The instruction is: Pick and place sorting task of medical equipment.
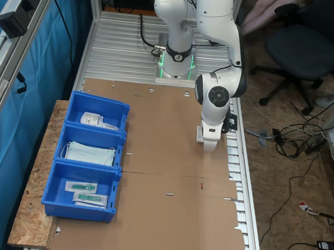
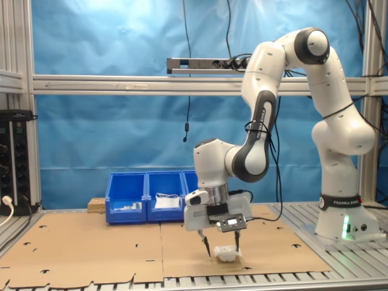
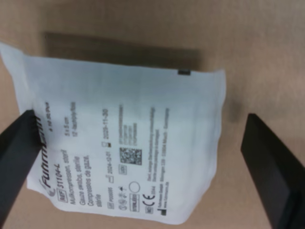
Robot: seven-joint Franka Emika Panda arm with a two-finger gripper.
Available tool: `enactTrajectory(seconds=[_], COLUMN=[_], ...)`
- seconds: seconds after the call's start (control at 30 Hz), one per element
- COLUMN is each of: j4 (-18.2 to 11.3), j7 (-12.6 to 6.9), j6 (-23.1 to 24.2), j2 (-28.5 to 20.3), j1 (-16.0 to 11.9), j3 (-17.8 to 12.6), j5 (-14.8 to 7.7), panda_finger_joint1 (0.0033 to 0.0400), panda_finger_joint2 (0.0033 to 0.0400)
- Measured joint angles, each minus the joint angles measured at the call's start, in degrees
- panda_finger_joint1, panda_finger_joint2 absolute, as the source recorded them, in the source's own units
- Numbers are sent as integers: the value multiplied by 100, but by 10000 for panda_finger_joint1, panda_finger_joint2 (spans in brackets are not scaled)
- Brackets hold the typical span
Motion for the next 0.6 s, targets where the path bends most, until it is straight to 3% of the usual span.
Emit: enactTrajectory(seconds=[0.6], j4=[-22], j7=[0], j6=[206], j2=[73], j1=[0], j3=[-28], j5=[0], panda_finger_joint1=[400], panda_finger_joint2=[400])
